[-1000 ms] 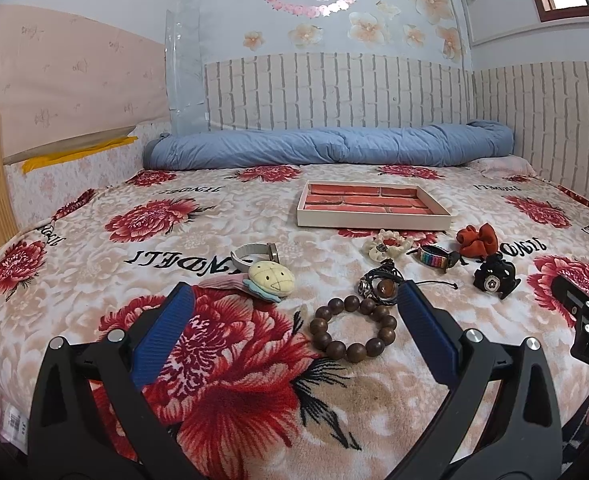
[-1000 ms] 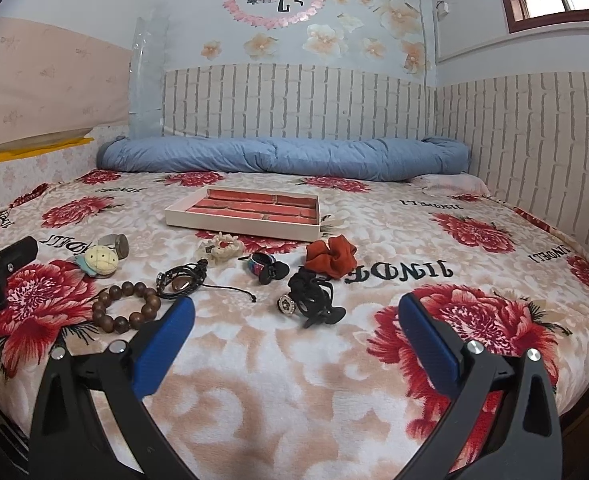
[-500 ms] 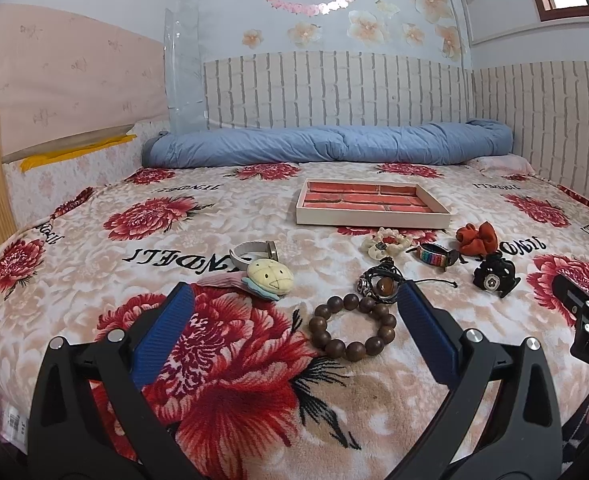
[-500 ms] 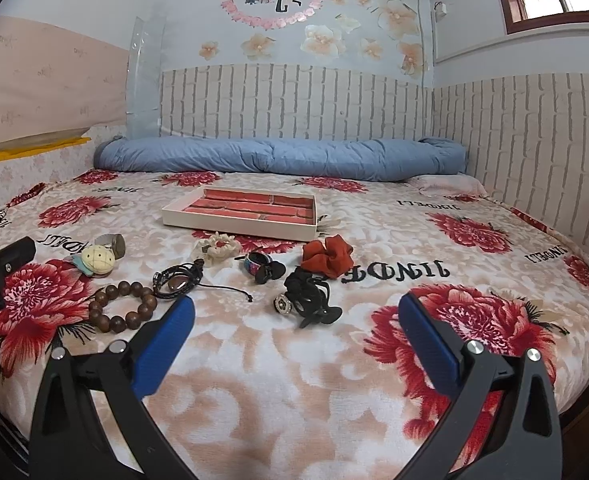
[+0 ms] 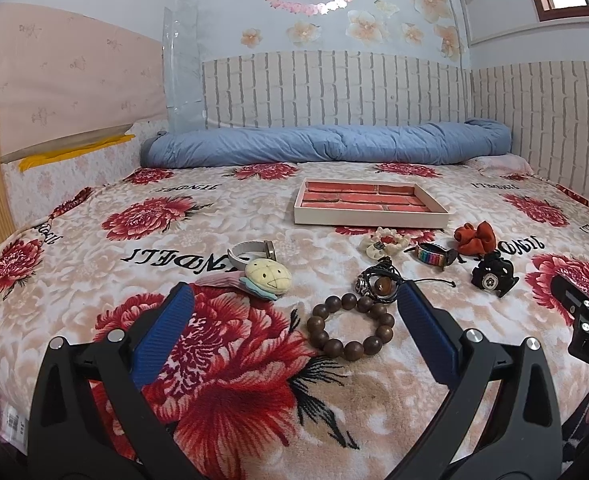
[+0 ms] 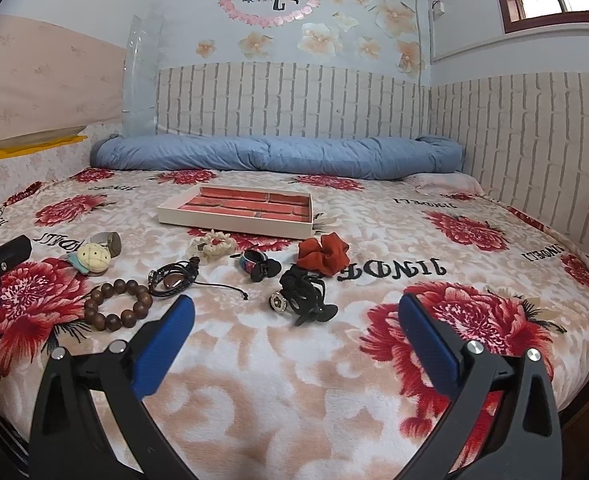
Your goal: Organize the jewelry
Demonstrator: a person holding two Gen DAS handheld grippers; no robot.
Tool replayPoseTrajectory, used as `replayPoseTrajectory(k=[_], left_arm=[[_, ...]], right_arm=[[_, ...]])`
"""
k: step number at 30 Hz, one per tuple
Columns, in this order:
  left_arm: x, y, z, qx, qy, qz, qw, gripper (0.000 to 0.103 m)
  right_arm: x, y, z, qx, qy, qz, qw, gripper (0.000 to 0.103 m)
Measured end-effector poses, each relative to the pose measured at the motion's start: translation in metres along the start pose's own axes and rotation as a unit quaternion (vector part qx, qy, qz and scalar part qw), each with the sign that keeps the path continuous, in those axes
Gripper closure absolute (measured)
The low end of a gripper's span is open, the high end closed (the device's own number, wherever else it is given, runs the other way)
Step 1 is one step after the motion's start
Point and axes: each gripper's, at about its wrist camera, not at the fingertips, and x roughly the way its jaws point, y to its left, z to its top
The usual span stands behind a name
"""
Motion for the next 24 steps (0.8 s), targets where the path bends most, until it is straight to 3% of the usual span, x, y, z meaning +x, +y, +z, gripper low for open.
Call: replayPoseTrajectory(k=[24], left_arm=[[0.0032, -0.0007, -0.0005, 0.002, 0.01, -0.003, 0.9999, 0.005]], right_arm=[[0.0027, 0.0071, -0.0029, -0.006, 0.012, -0.008, 1.0, 0.004]])
